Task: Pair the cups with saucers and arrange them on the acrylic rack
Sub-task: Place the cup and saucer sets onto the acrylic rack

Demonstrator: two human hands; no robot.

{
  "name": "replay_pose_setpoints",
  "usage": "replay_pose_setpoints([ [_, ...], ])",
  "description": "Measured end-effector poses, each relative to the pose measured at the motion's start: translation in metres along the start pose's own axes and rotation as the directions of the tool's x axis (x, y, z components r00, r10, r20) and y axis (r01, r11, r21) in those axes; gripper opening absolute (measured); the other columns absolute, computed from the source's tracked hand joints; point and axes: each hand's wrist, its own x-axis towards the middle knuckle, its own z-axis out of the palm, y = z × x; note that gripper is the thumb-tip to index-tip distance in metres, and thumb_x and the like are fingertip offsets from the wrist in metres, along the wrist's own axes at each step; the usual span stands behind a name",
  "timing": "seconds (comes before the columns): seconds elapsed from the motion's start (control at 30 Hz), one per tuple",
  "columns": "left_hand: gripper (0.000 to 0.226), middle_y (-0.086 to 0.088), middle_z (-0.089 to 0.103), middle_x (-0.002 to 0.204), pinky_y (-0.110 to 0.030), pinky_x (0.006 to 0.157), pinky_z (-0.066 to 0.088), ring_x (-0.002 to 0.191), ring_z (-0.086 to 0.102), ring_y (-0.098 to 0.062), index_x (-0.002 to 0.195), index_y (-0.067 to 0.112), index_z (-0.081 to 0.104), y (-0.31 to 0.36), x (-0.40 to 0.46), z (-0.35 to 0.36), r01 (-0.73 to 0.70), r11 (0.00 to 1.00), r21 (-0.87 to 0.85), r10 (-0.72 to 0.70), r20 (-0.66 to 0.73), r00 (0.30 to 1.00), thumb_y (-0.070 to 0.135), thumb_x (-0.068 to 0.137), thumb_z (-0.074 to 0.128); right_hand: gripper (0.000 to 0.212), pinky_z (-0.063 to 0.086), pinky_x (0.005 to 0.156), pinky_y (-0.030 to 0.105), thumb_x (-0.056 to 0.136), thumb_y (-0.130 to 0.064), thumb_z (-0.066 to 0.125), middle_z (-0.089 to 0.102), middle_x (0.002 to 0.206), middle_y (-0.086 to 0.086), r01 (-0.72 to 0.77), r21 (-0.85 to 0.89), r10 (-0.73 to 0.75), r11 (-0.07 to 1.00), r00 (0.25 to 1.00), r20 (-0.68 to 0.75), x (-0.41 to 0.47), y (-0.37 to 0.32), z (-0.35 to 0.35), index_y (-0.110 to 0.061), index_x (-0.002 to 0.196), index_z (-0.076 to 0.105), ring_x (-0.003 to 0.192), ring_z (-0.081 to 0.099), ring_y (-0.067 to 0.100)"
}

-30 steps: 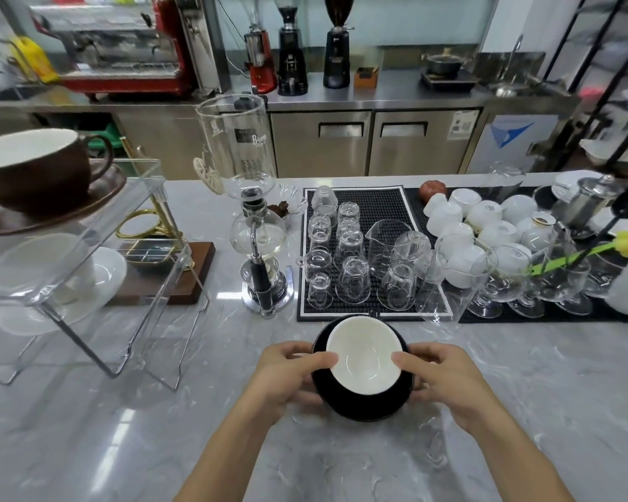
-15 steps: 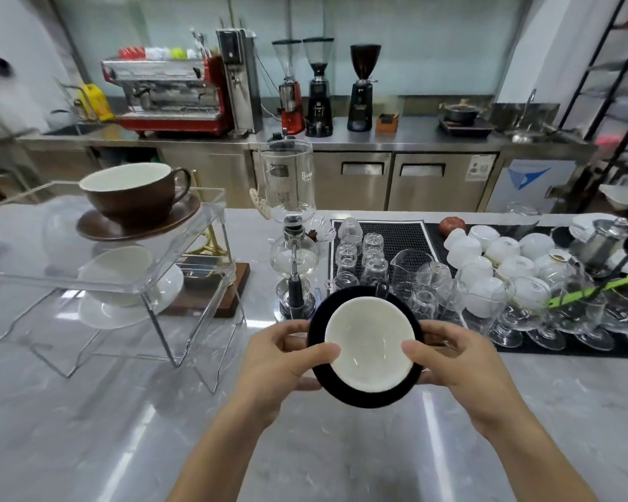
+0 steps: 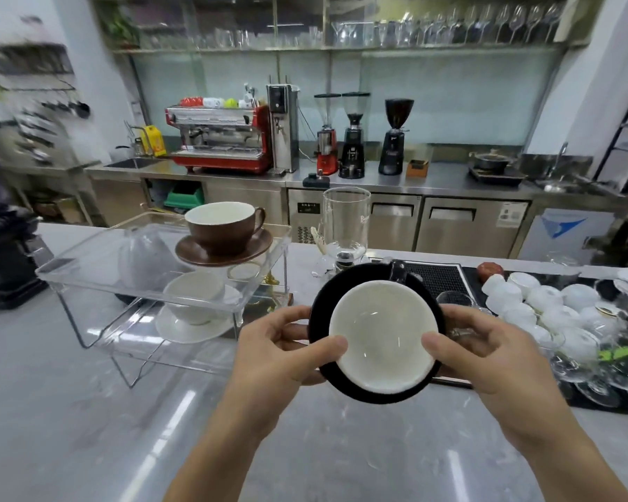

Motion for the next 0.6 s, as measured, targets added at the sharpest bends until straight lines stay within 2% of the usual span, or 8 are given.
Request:
replay_pose_setpoints([
  [0.07, 0.047, -0.013, 0.078, 0.086, -0.05, 0.068, 0.065, 0.076, 0.076, -0.025, 0.093, 0.024, 0.079, 0.011, -0.003, -0.009, -0.032, 0.999, 0.008, 0.032, -0.002, 0.999, 0.027, 0.048, 0.089, 0.052, 0.062, 0.066, 0.028, 0.055, -0.027, 0.093, 0.079, 0.09, 0.008, 0.036, 0.0, -0.036, 0.999, 0.999, 0.018, 0.001, -0.012, 0.009, -0.027, 0.103, 0.075, 0.08, 0.076, 0.026],
  [0.13, 0.047, -0.014, 0.078, 0.087, -0.053, 0.07, 0.064, 0.079, 0.077, -0.028, 0.095, 0.023, 0.079, 0.022, -0.004, -0.02, -0.06, 0.998, 0.004, 0.06, -0.004, 0.998, 0.027, 0.049, 0.088, 0.048, 0.062, 0.069, 0.031, 0.058, -0.031, 0.09, 0.08, 0.091, 0.006, 0.083, -0.008, -0.082, 0.997, 0.996, 0.044, 0.002, -0.024, 0.021, -0.029, 0.104, 0.075, 0.082, 0.076, 0.025],
  [0.27, 0.051, -0.016, 0.078, 0.088, -0.04, 0.062, 0.064, 0.078, 0.077, -0.028, 0.099, 0.02, 0.079, 0.04, -0.003, -0.046, -0.099, 0.995, -0.004, 0.099, -0.023, 0.995, 0.025, 0.049, 0.088, 0.047, 0.062, 0.068, 0.028, 0.056, -0.038, 0.084, 0.08, 0.09, 0.004, 0.152, -0.001, -0.152, 0.988, 0.987, 0.061, 0.007, -0.041, 0.049, -0.029, 0.102, 0.076, 0.081, 0.076, 0.022],
  [0.37, 0.05, -0.012, 0.078, 0.084, -0.045, 0.067, 0.065, 0.079, 0.078, -0.029, 0.101, 0.022, 0.079, 0.052, -0.002, -0.068, -0.138, 0.99, -0.002, 0.137, -0.033, 0.99, 0.025, 0.052, 0.088, 0.044, 0.063, 0.068, 0.029, 0.06, -0.029, 0.091, 0.08, 0.089, 0.005, 0.191, -0.016, -0.189, 0.981, 0.978, 0.089, 0.013, -0.05, 0.072, -0.028, 0.102, 0.076, 0.08, 0.076, 0.023],
  [0.47, 0.041, -0.011, 0.078, 0.083, -0.042, 0.064, 0.064, 0.078, 0.078, -0.028, 0.095, 0.025, 0.08, 0.063, 0.0, -0.094, -0.169, 0.986, -0.002, 0.169, -0.053, 0.984, 0.022, 0.056, 0.089, 0.042, 0.06, 0.063, 0.022, 0.061, -0.033, 0.089, 0.08, 0.087, 0.004, 0.226, -0.02, -0.222, 0.974, 0.969, 0.109, 0.019, -0.059, 0.097, -0.032, 0.101, 0.075, 0.079, 0.076, 0.023],
  [0.53, 0.039, -0.013, 0.079, 0.086, -0.041, 0.063, 0.065, 0.079, 0.078, -0.029, 0.096, 0.024, 0.08, 0.07, 0.003, -0.112, -0.175, 0.984, 0.002, 0.175, -0.072, 0.982, 0.019, 0.059, 0.089, 0.044, 0.061, 0.066, 0.026, 0.058, -0.039, 0.086, 0.079, 0.087, 0.003, 0.237, -0.035, -0.232, 0.971, 0.966, 0.11, 0.025, -0.066, 0.116, -0.034, 0.1, 0.075, 0.079, 0.076, 0.024],
  [0.6, 0.044, -0.014, 0.079, 0.089, -0.039, 0.063, 0.064, 0.081, 0.078, -0.029, 0.101, 0.021, 0.078, 0.077, 0.004, -0.128, -0.184, 0.983, -0.002, 0.183, -0.088, 0.979, 0.02, 0.059, 0.089, 0.047, 0.062, 0.071, 0.037, 0.058, -0.044, 0.084, 0.079, 0.089, 0.003, 0.239, -0.049, -0.23, 0.97, 0.964, 0.134, 0.03, -0.073, 0.132, -0.034, 0.102, 0.074, 0.079, 0.076, 0.024],
])
